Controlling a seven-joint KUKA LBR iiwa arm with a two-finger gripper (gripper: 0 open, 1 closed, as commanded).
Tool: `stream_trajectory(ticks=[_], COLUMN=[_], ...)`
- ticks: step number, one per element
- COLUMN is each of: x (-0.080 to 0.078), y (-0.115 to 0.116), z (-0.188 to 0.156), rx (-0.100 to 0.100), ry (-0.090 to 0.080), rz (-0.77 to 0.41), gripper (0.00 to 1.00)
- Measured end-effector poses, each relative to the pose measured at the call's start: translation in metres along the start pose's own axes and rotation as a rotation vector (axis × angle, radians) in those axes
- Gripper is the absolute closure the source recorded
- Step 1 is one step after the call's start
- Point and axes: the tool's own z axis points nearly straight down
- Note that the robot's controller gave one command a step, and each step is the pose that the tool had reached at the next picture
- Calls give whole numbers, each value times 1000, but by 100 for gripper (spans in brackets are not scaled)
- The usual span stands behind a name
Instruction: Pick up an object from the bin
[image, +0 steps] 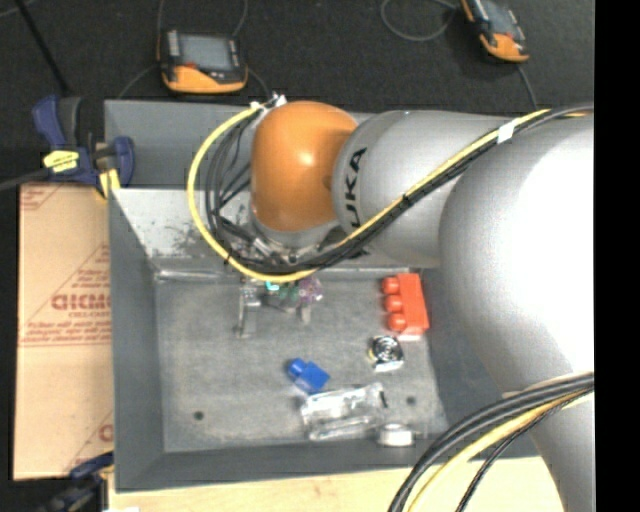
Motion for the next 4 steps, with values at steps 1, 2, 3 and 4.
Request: stream_trajectory(ticks=[1,2,3,4], x=[-24,-23,-16,-13], y=[-102,-121,-116,-120], z=[70,34,29,69], rx=[6,4,-1,1], ry=[-4,-13,-6,-3], rz=[-126,-166,-107,-129], gripper=[0,0,0,0])
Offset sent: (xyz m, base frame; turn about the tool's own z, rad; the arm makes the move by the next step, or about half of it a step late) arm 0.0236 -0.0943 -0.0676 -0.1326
